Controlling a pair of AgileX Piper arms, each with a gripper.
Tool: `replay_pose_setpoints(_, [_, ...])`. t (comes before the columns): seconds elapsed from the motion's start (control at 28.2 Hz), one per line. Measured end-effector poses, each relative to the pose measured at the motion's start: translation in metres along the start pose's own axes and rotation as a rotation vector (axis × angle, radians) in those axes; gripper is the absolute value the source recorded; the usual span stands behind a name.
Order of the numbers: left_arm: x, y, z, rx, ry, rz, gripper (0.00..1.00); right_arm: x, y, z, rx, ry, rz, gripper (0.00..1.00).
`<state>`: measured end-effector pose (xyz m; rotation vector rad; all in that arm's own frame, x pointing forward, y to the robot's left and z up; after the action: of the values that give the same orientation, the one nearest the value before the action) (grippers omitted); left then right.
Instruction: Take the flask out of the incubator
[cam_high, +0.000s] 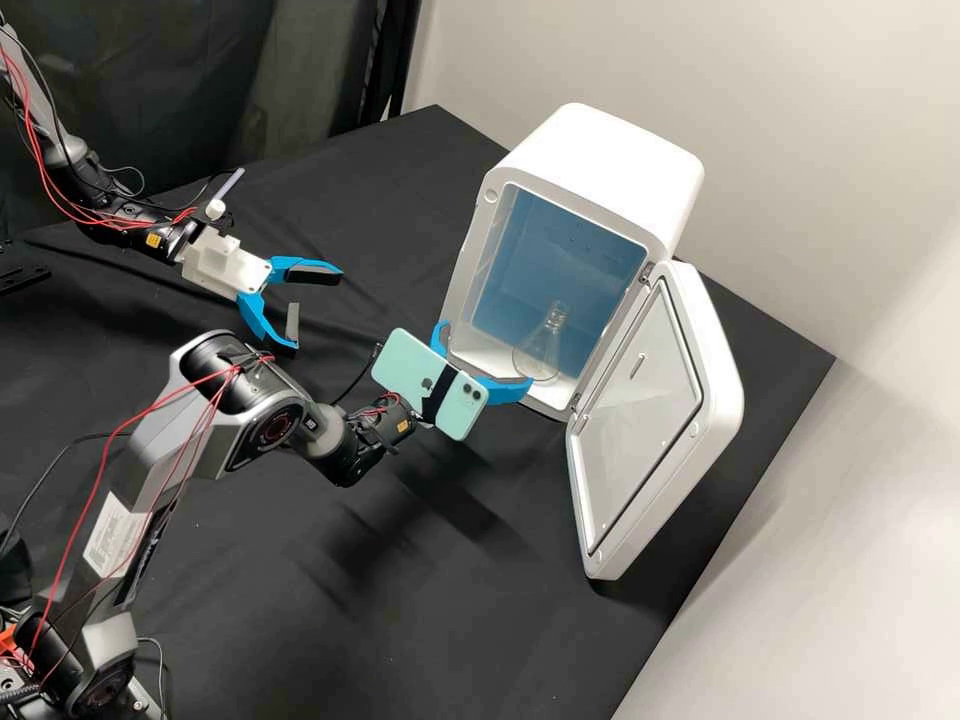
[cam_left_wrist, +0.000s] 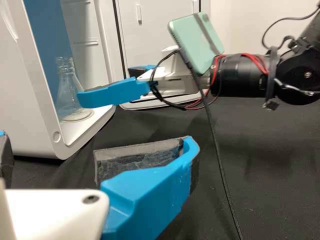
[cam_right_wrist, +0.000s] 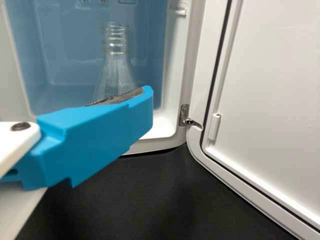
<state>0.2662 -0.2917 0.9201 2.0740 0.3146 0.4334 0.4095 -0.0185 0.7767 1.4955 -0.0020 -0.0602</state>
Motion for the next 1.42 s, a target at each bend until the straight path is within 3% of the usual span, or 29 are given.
replay_pose_setpoints(0.32, [0.0, 0.0, 0.0, 0.0, 0.0, 0.0, 1.0, 0.025, 0.001, 0.0, -0.003, -0.009, -0.01, 1.0])
replay_pose_setpoints(0.6, [-0.001, 0.0008, 0.0, 0.001, 0.0, 0.002, 1.0, 0.03, 0.011, 0.016, 0.0, -0.045, 0.015, 1.0])
replay_pose_setpoints(0.92, [-0.002, 0.0031, 0.001, 0.002, -0.002, 0.009, 1.0, 0.043, 0.011, 0.016, 0.002, -0.029, 0.019, 1.0])
replay_pose_setpoints(1.06, [-0.003, 0.0038, 0.001, 0.003, -0.002, 0.012, 1.0, 0.049, 0.006, 0.012, 0.052, 0.026, -0.025, 1.0])
replay_pose_setpoints(1.2, [-0.003, 0.0038, 0.001, 0.003, -0.002, 0.012, 1.0, 0.054, 0.001, 0.01, 0.093, 0.061, -0.057, 1.0])
replay_pose_setpoints(1.42, [-0.003, 0.0038, 0.001, 0.003, -0.002, 0.012, 1.0, 0.059, -0.002, 0.013, 0.188, 0.065, -0.069, 1.0])
